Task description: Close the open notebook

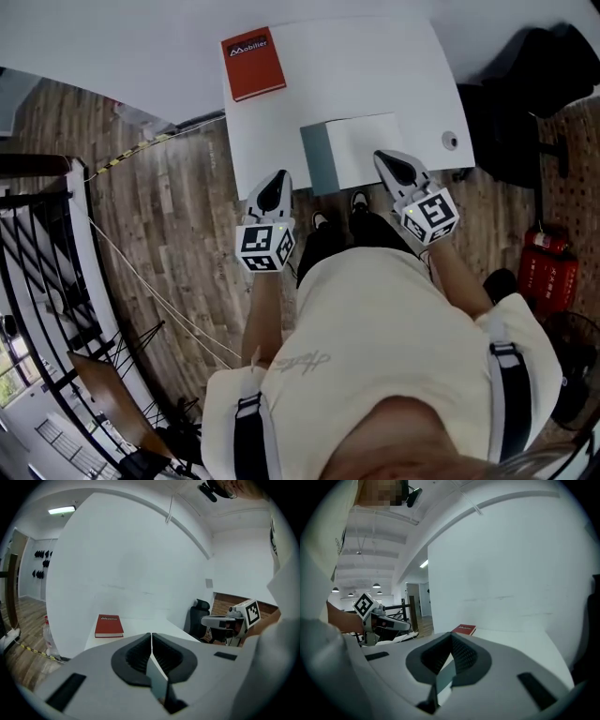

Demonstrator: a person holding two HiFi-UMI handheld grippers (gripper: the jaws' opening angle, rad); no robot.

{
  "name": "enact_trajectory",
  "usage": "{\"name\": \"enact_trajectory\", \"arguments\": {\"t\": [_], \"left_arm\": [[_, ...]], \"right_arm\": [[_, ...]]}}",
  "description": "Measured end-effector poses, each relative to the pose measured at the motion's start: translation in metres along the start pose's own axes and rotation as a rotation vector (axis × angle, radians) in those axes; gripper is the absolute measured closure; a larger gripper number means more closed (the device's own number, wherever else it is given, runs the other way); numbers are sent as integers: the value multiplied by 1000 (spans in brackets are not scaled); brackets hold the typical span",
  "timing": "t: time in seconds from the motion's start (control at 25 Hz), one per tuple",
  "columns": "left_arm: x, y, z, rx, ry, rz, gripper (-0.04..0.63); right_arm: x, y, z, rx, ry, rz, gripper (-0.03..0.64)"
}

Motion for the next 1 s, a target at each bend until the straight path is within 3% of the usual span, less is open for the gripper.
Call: {"name": "enact_trajectory", "arguments": {"t": [0.12, 0.52, 0.64, 1.0], "left_arm": [[-4, 1, -13, -58, -30, -15, 574], [-18, 11, -47, -169, -266, 14, 568], [-17, 12, -59, -199, -326, 26, 491], [-30, 18, -120, -334, -407, 49, 492]], "right_arm": [[-7, -3, -4, -7, -8, -2, 611], [-2, 4, 1, 13, -24, 64, 611], [6, 4, -7, 5, -7, 61, 611], [13, 0, -25, -13, 26, 44, 611]]}}
Point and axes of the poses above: the fingertips, and each gripper's own axes: y forward along the fingers, x to its right, z out of its top, the point moved 7 cm from there along -y, backward along the fingers, and after that the axes turned 6 degrees about -y, right-handed, at the moved point
